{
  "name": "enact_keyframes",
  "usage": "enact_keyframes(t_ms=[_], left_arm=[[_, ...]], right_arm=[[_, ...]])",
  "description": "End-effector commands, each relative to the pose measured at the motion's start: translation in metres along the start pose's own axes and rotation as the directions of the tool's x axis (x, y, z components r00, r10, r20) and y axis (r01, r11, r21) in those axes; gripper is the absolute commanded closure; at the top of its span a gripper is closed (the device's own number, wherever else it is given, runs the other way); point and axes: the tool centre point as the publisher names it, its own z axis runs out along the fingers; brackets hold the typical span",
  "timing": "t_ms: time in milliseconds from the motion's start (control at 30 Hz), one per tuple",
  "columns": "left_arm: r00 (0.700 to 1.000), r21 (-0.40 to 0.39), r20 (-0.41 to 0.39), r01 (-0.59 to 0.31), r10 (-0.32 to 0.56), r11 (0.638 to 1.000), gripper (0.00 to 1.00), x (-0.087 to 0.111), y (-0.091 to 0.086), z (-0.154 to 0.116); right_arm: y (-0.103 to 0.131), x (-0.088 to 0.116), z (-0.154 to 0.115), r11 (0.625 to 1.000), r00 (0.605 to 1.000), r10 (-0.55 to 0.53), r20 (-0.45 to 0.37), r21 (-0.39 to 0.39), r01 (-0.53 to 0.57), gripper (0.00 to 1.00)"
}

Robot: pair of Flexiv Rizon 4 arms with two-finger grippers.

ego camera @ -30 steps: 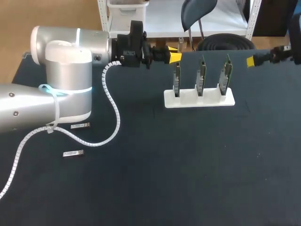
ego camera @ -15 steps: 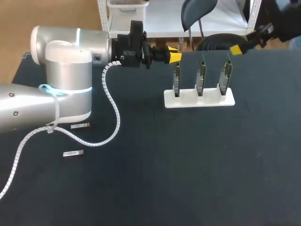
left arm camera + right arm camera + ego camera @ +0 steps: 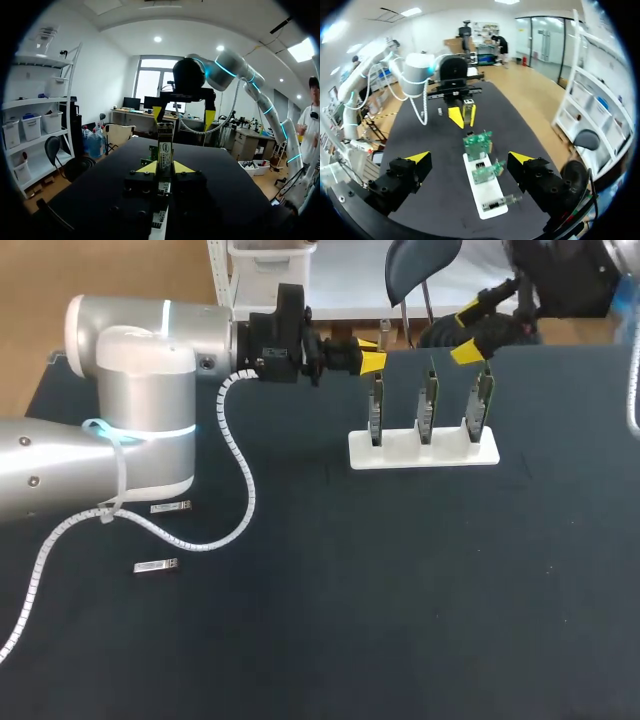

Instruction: Pick up the optical module with the left hand, and insert it into the network port with the right hand.

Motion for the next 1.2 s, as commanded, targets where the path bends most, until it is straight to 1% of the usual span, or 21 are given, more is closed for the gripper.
enact_keyframes(t_ms=[33,267,433,533,700,867,1200], left_arm=[[1.000,0.000,-0.001,0.000,0.000,1.000,1.00,0.000,0.001,0.001],[1.000,0.000,-0.001,0.000,0.000,1.000,1.00,0.000,0.001,0.001],[1.000,0.000,-0.001,0.000,0.000,1.000,1.00,0.000,0.001,0.001],[1.000,0.000,-0.001,0.000,0.000,1.000,1.00,0.000,0.001,0.001],[1.000,0.000,-0.001,0.000,0.000,1.000,1.00,0.000,0.001,0.001],[1.000,0.000,-0.001,0.000,0.000,1.000,1.00,0.000,0.001,0.001],[1.000,0.000,-0.001,0.000,0.000,1.000,1.00,0.000,0.001,0.001]], right_arm=[[-0.003,-0.007,0.008,0.947,1.000,-0.013,0.021,-0.321,0.019,0.00],[0.002,-0.018,0.019,0.944,0.998,-0.026,0.058,-0.328,0.043,0.00],[0.006,-0.026,0.025,0.952,0.995,-0.020,0.094,-0.302,0.048,0.00],[0.009,-0.029,0.030,0.961,0.994,-0.029,0.102,-0.273,0.056,0.00],[0.010,-0.033,0.032,0.977,0.989,-0.018,0.145,-0.206,0.048,0.00],[0.010,-0.036,0.037,0.984,0.987,-0.021,0.159,-0.171,0.048,0.00],[0.006,-0.046,0.048,0.980,0.985,-0.033,0.169,-0.188,0.065,0.00]])
